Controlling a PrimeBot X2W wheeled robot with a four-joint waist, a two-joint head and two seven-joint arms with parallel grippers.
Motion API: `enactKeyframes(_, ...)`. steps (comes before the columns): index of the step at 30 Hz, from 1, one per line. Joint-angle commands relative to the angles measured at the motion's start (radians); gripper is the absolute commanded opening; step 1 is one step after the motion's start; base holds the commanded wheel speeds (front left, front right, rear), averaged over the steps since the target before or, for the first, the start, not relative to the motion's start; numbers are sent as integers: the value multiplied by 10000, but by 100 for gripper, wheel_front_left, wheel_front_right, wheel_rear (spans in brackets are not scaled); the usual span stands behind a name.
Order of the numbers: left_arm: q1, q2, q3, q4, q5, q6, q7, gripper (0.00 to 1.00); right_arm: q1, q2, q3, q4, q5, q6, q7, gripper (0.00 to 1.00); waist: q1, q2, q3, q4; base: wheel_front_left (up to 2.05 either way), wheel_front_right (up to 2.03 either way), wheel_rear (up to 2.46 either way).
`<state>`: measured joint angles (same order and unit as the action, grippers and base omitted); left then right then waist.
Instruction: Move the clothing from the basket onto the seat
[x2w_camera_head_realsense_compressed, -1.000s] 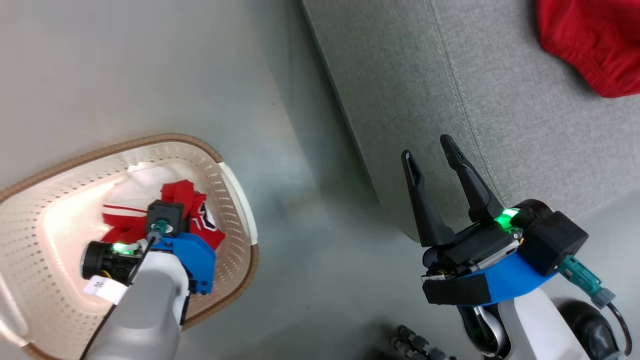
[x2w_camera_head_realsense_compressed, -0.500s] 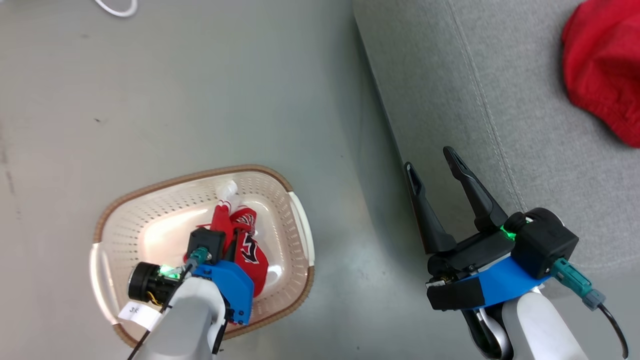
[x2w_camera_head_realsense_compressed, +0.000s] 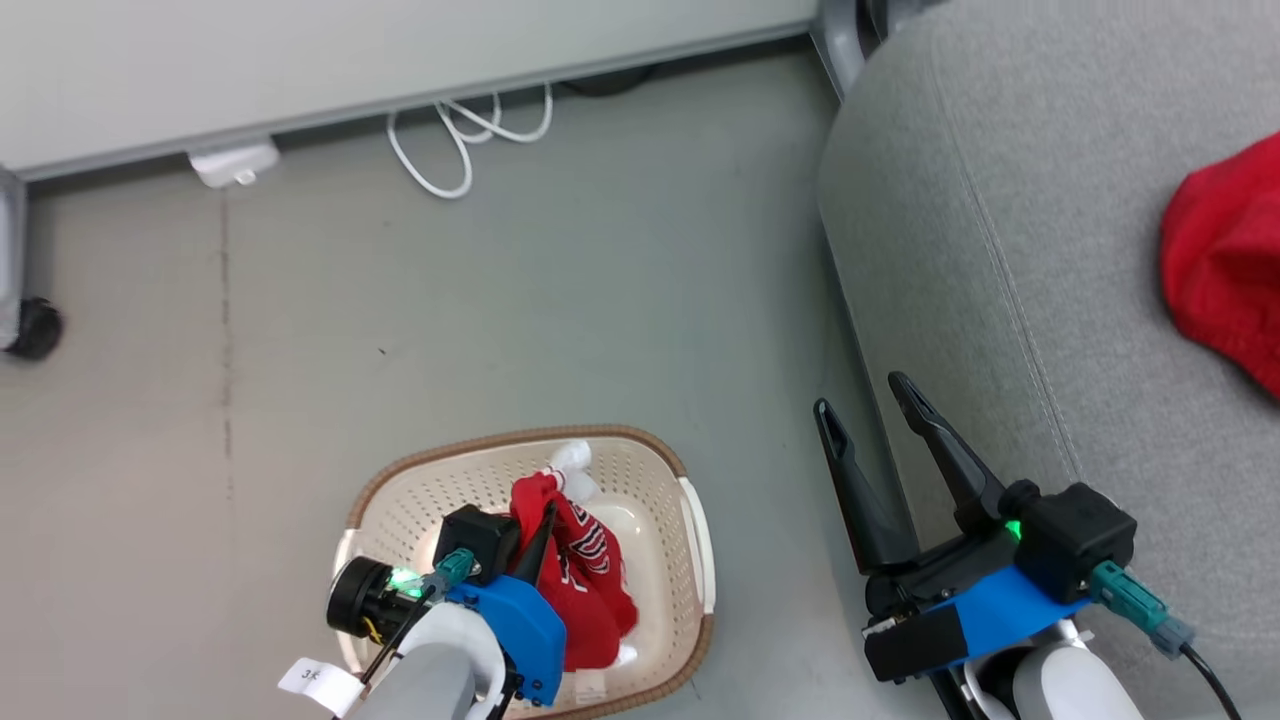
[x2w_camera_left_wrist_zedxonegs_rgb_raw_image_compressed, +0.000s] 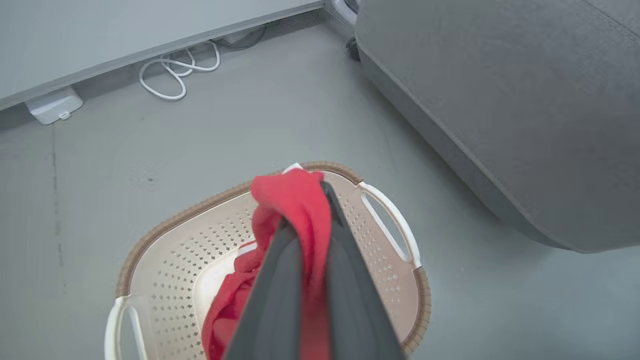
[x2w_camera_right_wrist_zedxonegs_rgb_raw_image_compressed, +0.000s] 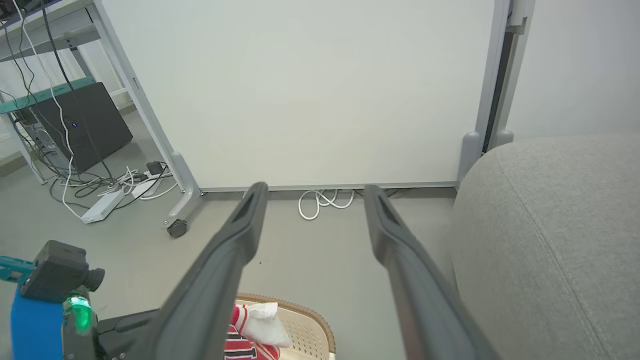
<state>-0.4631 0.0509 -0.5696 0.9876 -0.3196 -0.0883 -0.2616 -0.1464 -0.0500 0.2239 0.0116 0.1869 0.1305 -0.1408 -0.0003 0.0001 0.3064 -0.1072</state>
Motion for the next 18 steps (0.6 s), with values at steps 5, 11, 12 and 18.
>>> enactKeyframes(5,109,-8,-366,-592,-243,42,-49,0,426,-8,-103,-32,110,5,113,100,3,-1,-928,623,0,0,0)
enactKeyframes(11,193,-7,-953,-1173,-423,-28,-49,0,820,-8,-22,104,180,5,211,100,3,-1,-1630,825,0,0,0)
enactKeyframes(12,173,-6,-1071,-1289,-430,-39,-50,0,889,-8,-13,123,195,5,213,100,3,-1,-1751,859,0,0,0)
enactKeyframes(18,35,-1,-1720,-1934,-748,-64,-50,0,1293,-8,-65,135,218,5,364,100,3,-1,-2331,1095,0,0,0)
